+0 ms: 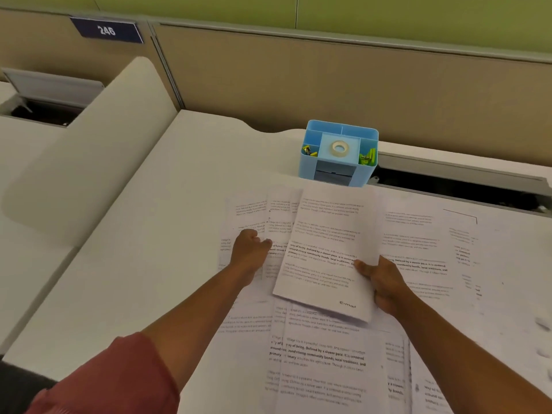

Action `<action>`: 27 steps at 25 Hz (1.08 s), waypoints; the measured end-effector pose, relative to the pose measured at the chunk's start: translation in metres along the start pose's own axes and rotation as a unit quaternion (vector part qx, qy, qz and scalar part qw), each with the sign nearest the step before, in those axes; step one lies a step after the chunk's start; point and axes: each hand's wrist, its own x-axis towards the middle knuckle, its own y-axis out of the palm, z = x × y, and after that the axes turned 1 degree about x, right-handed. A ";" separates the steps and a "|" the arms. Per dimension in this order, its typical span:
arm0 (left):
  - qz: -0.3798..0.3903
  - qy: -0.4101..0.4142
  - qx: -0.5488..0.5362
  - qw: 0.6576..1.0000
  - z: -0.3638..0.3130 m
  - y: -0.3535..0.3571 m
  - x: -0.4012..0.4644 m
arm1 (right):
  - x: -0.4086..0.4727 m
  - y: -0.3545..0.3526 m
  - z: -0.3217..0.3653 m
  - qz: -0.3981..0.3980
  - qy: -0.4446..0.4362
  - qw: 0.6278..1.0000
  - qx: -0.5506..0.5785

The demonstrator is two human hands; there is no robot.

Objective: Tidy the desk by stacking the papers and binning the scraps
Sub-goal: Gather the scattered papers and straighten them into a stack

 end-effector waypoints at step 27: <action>-0.093 -0.047 -0.124 0.987 0.018 -0.015 0.024 | 0.016 -0.017 -0.004 0.037 0.045 0.997 0.046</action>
